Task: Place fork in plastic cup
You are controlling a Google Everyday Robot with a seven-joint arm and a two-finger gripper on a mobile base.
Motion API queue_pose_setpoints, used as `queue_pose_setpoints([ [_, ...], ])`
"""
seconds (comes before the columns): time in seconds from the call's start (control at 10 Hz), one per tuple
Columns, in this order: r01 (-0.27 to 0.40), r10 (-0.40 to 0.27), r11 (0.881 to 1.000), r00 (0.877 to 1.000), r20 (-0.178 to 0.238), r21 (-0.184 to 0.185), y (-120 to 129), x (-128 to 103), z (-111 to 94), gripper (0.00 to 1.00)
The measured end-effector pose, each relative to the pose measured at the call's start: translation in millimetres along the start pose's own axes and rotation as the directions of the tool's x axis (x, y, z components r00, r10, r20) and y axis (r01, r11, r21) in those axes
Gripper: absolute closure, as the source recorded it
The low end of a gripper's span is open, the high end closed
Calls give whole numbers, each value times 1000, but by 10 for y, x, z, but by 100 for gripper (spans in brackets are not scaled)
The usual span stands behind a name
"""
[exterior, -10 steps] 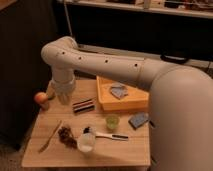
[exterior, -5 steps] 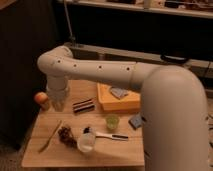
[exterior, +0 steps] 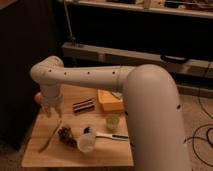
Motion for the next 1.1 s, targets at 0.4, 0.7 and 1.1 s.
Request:
queue_pose_setpoints([
  [0.4, -52, 52, 999, 998, 17, -13, -1, 94, 302, 20],
  [0.7, -50, 50, 999, 999, 18, -5, -55, 189, 562, 20],
  [1.1, -45, 45, 999, 999, 22, -3, -47, 281, 852, 21],
])
